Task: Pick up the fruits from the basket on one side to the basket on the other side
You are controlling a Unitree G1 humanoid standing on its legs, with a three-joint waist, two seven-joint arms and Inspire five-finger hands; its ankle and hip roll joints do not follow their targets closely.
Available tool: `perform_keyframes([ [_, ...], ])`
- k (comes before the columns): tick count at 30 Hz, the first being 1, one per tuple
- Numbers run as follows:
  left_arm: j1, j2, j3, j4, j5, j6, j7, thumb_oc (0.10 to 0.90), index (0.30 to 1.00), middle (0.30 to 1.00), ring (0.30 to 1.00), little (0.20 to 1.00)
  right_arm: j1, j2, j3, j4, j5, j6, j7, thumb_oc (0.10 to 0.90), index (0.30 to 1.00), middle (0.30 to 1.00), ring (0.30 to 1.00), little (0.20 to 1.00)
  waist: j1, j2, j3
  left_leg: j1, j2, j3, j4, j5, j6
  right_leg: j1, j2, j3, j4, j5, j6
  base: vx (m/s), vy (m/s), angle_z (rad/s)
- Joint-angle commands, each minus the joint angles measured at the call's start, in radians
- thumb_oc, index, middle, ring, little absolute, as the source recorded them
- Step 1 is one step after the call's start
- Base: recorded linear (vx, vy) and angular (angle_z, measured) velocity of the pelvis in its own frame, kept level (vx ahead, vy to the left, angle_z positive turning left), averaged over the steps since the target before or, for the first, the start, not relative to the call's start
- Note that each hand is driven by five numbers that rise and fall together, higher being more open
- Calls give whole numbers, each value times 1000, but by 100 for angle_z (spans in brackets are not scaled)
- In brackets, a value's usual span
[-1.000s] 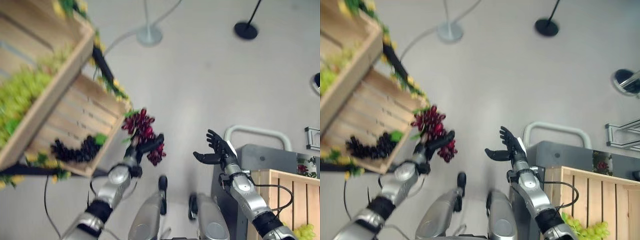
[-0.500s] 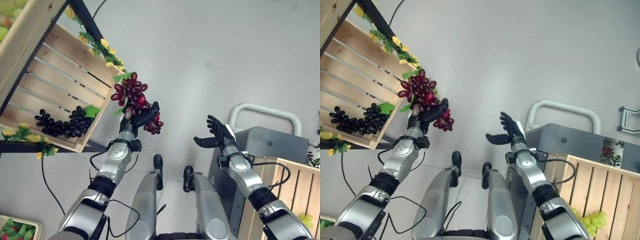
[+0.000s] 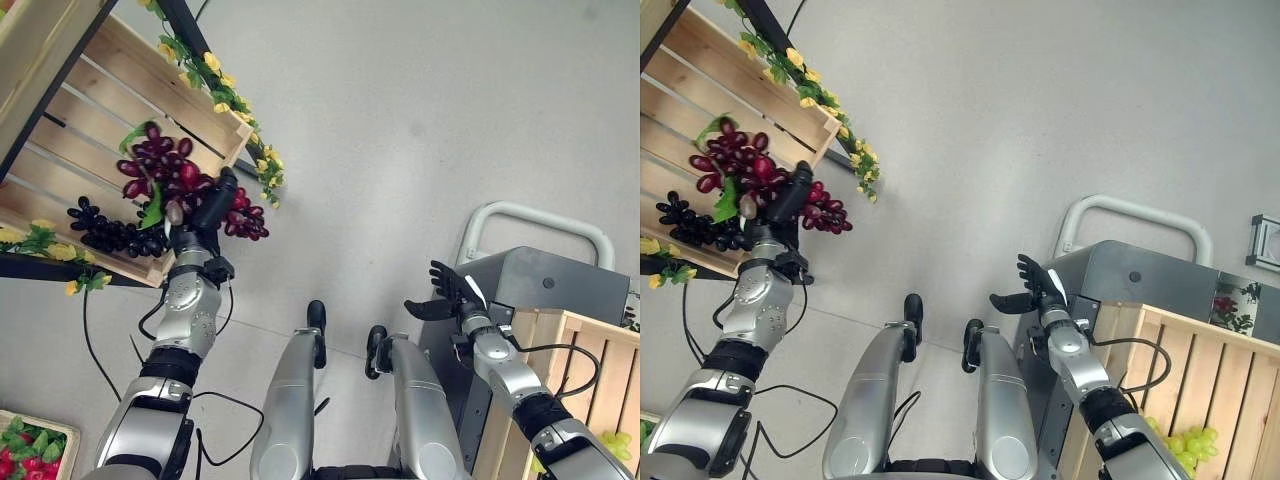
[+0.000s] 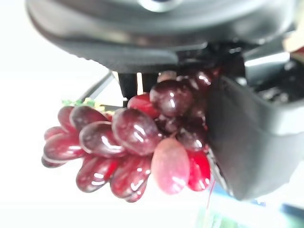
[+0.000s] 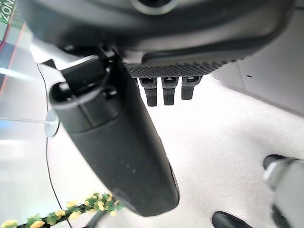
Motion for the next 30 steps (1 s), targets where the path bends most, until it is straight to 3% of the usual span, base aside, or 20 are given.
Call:
perform_keyframes([
  [1, -86, 114, 90, -36, -50, -111, 24, 400, 300, 300, 300, 300, 0, -28, -31, -85, 37, -70, 15, 800, 900, 900, 900, 900, -9, -6, -13, 27, 8, -12, 95, -90, 3, 30, -23, -13, -28, 101, -2, 0, 14, 4],
  [3, -93, 146, 105, -3, -102, -99, 28, 400, 300, 300, 300, 300, 13, -35, -30, -84, 37, -78, 17, 800, 900, 900, 900, 900, -13, -11, -13, 32, 7, -15, 120, -127, 0, 35, -20, -5, -4, 69, 4, 43, 10, 1],
  [8, -140, 221, 126, 100, -202, -58, 41, 400, 300, 300, 300, 300, 20, -53, -26, -67, 51, -68, 8, 800, 900, 900, 900, 900, -22, -18, -13, 10, 12, -10, 136, -137, 5, 8, -16, -4, 16, 61, -1, 0, 20, 8],
  [14, -238, 321, 117, 234, -313, 46, 58, 400, 300, 300, 300, 300, 18, -85, -25, -10, 71, -58, 2, 800, 900, 900, 900, 900, -32, -27, -13, -8, 13, -4, 141, -146, 9, -18, -9, -2, 20, 61, -1, 2, 39, -1],
  [23, -390, 387, 94, 315, -493, 81, 108, 400, 300, 300, 300, 300, 25, -79, -14, 56, 60, -90, -5, 800, 900, 900, 900, 900, -39, -54, -13, -23, 20, 0, 123, -156, 17, -34, 3, -8, -5, 76, 12, -2, -1, 0],
  [26, -439, 410, 74, 332, -502, 99, 148, 400, 300, 300, 300, 300, 37, -77, -23, 71, 56, -99, -4, 800, 900, 900, 900, 900, -43, -55, -13, -22, 19, 0, 106, -153, 18, -35, 5, -10, -19, 85, 16, -35, -3, 5],
  [27, -450, 416, 70, 333, -505, 100, 157, 400, 300, 300, 300, 300, 41, -77, -25, 71, 53, -101, -4, 800, 900, 900, 900, 900, -44, -54, -13, -34, 23, 10, 95, -127, 24, -47, 4, -19, -30, 107, 7, -2, 8, 5],
  [28, -460, 423, 63, 336, -515, 115, 168, 400, 300, 300, 300, 300, 54, -74, -25, 73, 46, -103, -5, 800, 900, 900, 900, 900, -46, -54, -13, -18, 17, 3, 98, -153, 19, -33, 6, -11, -28, 89, 17, 0, 0, 0],
  [30, -479, 434, 54, 343, -533, 143, 195, 400, 300, 300, 300, 300, 62, -73, -31, 72, 39, -102, -10, 800, 900, 900, 900, 900, -50, -49, -13, -13, 15, 6, 90, -152, 20, -29, 5, -10, -36, 92, 19, 35, 11, 0],
])
